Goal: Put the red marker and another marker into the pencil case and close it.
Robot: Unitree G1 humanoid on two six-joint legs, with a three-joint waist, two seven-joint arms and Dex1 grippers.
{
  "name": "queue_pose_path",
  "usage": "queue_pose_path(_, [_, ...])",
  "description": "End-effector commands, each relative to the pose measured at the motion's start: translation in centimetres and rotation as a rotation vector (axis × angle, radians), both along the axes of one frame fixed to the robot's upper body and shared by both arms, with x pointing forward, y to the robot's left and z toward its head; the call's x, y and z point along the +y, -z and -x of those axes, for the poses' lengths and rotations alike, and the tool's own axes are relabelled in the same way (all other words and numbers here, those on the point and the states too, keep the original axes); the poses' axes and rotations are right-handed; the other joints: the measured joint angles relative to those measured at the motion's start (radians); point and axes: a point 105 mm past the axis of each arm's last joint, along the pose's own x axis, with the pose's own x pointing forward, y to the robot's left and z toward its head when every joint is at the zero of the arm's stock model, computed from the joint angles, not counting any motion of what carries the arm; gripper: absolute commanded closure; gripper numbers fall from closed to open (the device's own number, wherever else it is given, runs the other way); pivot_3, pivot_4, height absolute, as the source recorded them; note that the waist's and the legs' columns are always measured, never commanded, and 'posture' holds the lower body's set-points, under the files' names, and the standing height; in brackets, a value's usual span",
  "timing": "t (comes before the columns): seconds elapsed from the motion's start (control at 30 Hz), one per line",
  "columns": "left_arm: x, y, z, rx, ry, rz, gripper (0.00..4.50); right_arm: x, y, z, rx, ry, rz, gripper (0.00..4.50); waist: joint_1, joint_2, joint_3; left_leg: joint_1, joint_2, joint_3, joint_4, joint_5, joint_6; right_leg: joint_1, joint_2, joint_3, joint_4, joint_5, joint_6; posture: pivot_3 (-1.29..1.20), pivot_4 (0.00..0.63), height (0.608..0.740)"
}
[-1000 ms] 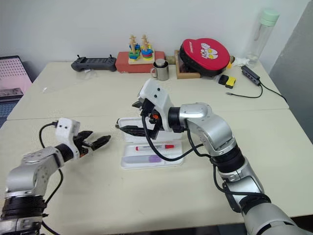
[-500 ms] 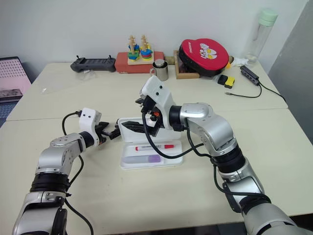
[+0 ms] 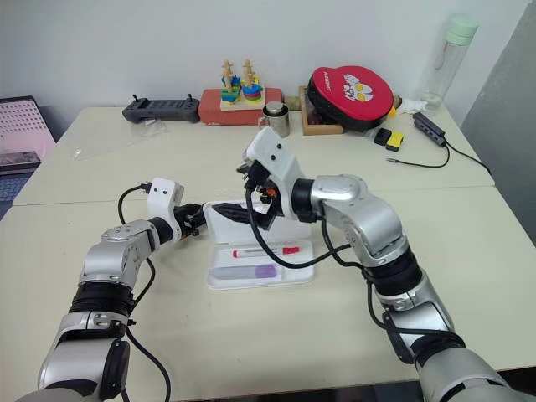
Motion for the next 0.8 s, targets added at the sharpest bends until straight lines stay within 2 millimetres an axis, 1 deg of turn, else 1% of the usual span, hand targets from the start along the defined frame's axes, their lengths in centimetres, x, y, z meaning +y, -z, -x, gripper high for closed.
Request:
queue_pose_path(0.03, [0.3,0.2,0.2,0.000,-0.009,0.001,3.42,-0.5,-1.4,-0.2,-0.042,0.018,-0.045,0.00,0.000,0.000,0.000,0.000,0.000,0.000,0.000,0.000,0.000,0.000,0.000,0.000,0.000,0.000,0.000,0.00,0.150,0.740])
queue_pose_path(0.1, [0.5,0.2,0.2,-0.002,-0.018,0.004,3.89,-0.7,-1.5,-0.4,-0.040,0.023,-0.047,0.00,0.000,0.000,0.000,0.000,0.000,0.000,0.000,0.000,0.000,0.000,0.000,0.000,0.000,0.000,0.000,0.00,0.150,0.740])
queue_pose_path(0.13, [0.6,0.3,0.2,-0.004,-0.024,0.005,4.03,-0.7,-1.5,-0.5,-0.039,0.023,-0.047,0.00,0.000,0.000,0.000,0.000,0.000,0.000,0.000,0.000,0.000,0.000,0.000,0.000,0.000,0.000,0.000,0.00,0.150,0.740])
queue_pose_path(0.23, [0.9,0.3,0.1,-0.007,-0.045,0.017,4.04,-0.9,-1.5,-0.5,-0.038,0.023,-0.045,0.00,-0.001,0.000,0.000,0.000,0.000,0.000,0.000,0.000,0.000,0.000,0.000,0.000,0.000,0.000,0.000,0.00,0.150,0.740])
queue_pose_path(0.3, [1.5,0.0,0.0,-0.026,-0.071,0.023,4.04,-1.1,-1.5,-0.6,-0.039,0.025,-0.045,0.00,-0.001,0.000,0.000,0.000,0.000,0.000,0.000,0.000,0.000,0.000,0.000,0.000,0.000,0.000,0.000,0.00,0.150,0.740])
queue_pose_path(0.33, [1.9,-0.9,-0.2,-0.064,-0.094,0.049,4.04,-1.3,-1.6,-0.6,-0.039,0.027,-0.048,0.00,-0.001,0.000,0.000,0.000,0.000,0.000,0.000,0.000,0.000,0.000,0.000,0.000,0.000,0.000,0.000,0.00,0.150,0.740])
queue_pose_path(0.37, [2.1,-2.3,-0.5,-0.127,-0.106,0.091,4.04,-1.6,-1.7,-0.6,-0.040,0.027,-0.051,0.00,-0.002,0.000,0.000,0.000,0.000,0.000,0.000,0.000,0.000,0.000,0.000,0.000,0.000,0.000,0.000,0.00,0.150,0.740])
queue_pose_path(0.4, [2.0,-4.9,-0.8,-0.232,-0.103,0.171,4.04,-1.9,-1.8,-0.4,-0.041,0.018,-0.058,0.00,-0.003,0.000,0.000,0.000,0.000,0.000,0.000,0.000,0.000,0.000,0.000,0.000,0.000,0.000,0.000,0.00,0.150,0.740])
queue_pose_path(0.43, [1.9,-6.8,-0.9,-0.304,-0.098,0.224,4.04,-2.1,-1.9,-0.3,-0.041,0.010,-0.062,0.00,-0.002,0.000,0.000,0.000,0.000,0.000,0.000,0.000,0.000,0.000,0.000,0.000,0.000,0.000,0.000,0.00,0.150,0.740])
queue_pose_path(0.47, [1.8,-7.8,-0.9,-0.345,-0.093,0.255,4.04,-2.3,-2.0,-0.2,-0.041,0.005,-0.064,0.00,0.000,0.000,0.000,-0.001,0.000,0.000,0.000,0.000,0.000,-0.001,0.000,0.000,0.000,0.000,0.000,0.00,0.150,0.740])
queue_pose_path(0.5, [0.7,-10.1,-0.6,-0.402,-0.024,0.332,4.04,-3.0,-2.3,0.3,-0.034,-0.017,-0.076,0.00,0.001,-0.001,0.000,-0.002,0.001,-0.001,0.001,0.000,0.000,-0.001,0.000,0.000,-0.001,0.000,0.000,0.00,0.150,0.740])
queue_pose_path(0.53, [-0.7,-11.9,-0.1,-0.438,0.068,0.380,4.04,-3.7,-2.4,0.7,-0.028,-0.041,-0.080,0.00,0.004,-0.001,0.000,-0.002,0.001,-0.002,0.001,0.000,0.000,-0.001,0.000,0.000,-0.001,0.000,0.000,0.00,0.150,0.740])
queue_pose_path(0.57, [-2.4,-13.3,0.7,-0.464,0.171,0.397,4.04,-4.5,-2.4,1.3,-0.025,-0.070,-0.070,0.00,0.006,-0.001,0.000,-0.003,0.001,-0.002,0.001,0.000,0.000,-0.001,-0.001,0.000,-0.001,0.000,0.000,0.00,0.150,0.740])
queue_pose_path(0.6, [-3.5,-14.1,1.3,-0.477,0.238,0.403,4.04,-4.9,-2.3,1.8,-0.024,-0.090,-0.061,0.00,0.008,-0.001,0.000,-0.004,0.000,-0.004,0.001,0.000,0.000,0.000,-0.001,-0.001,-0.002,0.000,0.000,0.00,0.150,0.740])
queue_pose_path(0.67, [-7.8,-14.6,3.5,-0.434,0.478,0.357,4.04,-6.4,-1.5,2.8,-0.012,-0.117,-0.003,0.00,0.006,-0.001,0.000,-0.005,-0.001,-0.005,0.002,0.000,0.000,0.000,-0.003,-0.001,-0.003,0.000,0.000,0.00,0.150,0.740])
queue_pose_path(0.7, [-9.9,-14.3,4.9,-0.400,0.608,0.316,4.04,-7.2,-1.1,3.1,-0.002,-0.116,0.020,0.00,0.006,-0.001,0.000,-0.005,-0.002,-0.003,0.001,0.000,0.000,0.000,-0.003,0.000,-0.003,0.000,0.001,0.00,0.150,0.740])
queue_pose_path(0.73, [-11.4,-13.9,6.0,-0.363,0.708,0.277,4.04,-7.8,-0.7,3.4,0.007,-0.110,0.042,0.00,0.005,-0.001,0.000,-0.005,-0.002,-0.004,0.001,0.000,0.000,0.000,-0.004,0.000,-0.003,0.000,0.001,0.00,0.150,0.740])
queue_pose_path(0.8, [-13.5,-12.6,7.9,-0.277,0.871,0.195,4.04,-9.0,0.0,3.7,0.024,-0.085,0.083,0.00,0.003,-0.001,0.000,-0.004,-0.002,-0.002,0.000,0.000,0.000,0.001,-0.003,0.001,-0.003,0.000,0.001,0.00,0.150,0.740])
